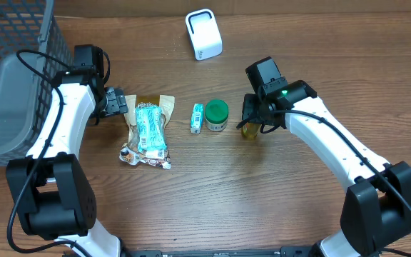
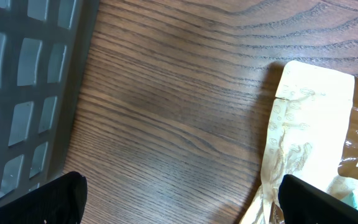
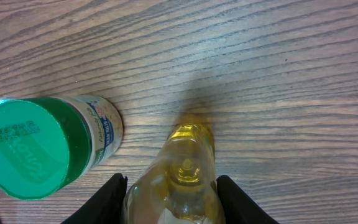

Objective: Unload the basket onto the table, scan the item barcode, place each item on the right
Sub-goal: 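Close the right gripper on the Vim bottle and lift it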

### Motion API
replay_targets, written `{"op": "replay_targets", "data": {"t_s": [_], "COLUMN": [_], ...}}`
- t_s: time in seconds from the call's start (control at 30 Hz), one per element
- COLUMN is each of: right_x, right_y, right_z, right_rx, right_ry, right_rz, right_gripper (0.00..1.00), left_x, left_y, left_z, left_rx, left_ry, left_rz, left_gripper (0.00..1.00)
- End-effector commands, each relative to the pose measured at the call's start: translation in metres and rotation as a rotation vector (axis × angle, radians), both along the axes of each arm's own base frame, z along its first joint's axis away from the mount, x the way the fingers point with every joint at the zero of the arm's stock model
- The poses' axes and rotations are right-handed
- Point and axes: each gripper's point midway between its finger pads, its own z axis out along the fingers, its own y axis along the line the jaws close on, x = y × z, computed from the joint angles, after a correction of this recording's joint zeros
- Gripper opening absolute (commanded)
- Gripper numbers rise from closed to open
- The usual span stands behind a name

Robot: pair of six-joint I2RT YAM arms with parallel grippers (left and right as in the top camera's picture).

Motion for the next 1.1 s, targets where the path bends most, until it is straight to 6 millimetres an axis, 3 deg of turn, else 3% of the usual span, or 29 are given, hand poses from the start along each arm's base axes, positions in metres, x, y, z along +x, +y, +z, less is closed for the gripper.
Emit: {"op": "replay_targets", "data": {"t_s": [0.0, 0.13, 0.23, 0.4, 0.53, 0.63, 0.87, 1.07], "right_x": [0.003, 0.001, -0.001, -0.004, -0.009, -0.02, -0.043, -0.061], "right_y": [-0.002, -0.003, -0.005, -0.011, -0.012, -0.001, 0.023, 0.044], "right_z": [0.006, 0.005, 0.009, 0.033, 0.067, 0.11, 0.182, 0.22], "right_rx": [-0.011, -0.015, -0.012, 0.047, 0.159, 0.38, 0.795, 1.018], "right_ry": [-0.014, -0.005, -0.001, -0.027, -0.065, -0.109, -0.15, -0.154], "right_rz": [-0.003, -0.004, -0.008, -0.023, -0.009, 0.089, 0.255, 0.434], "right_gripper": [0.38, 0.35, 0.27, 0.26, 0.25, 0.25, 0.24, 0.24], "left_x": [0.002, 0.002, 0.002, 0.002, 0.002, 0.002, 0.002, 0.002], "left_y": [0.003, 0.003, 0.003, 0.003, 0.003, 0.003, 0.003, 0.003], "left_z": [0.003, 0.003, 0.003, 0.003, 0.003, 0.003, 0.003, 0.003], "left_rx": [0.014, 0.014, 0.014, 0.014, 0.014, 0.014, 0.014, 0.014], "left_ry": [-0.006, -0.006, -0.006, -0.006, -0.006, -0.006, -0.006, -0.006], "left_rz": [0.001, 0.001, 0.001, 0.001, 0.001, 0.001, 0.001, 0.001], "left_gripper": [0.99, 1.0, 0.99, 1.0, 1.0, 1.0, 0.99, 1.0]}}
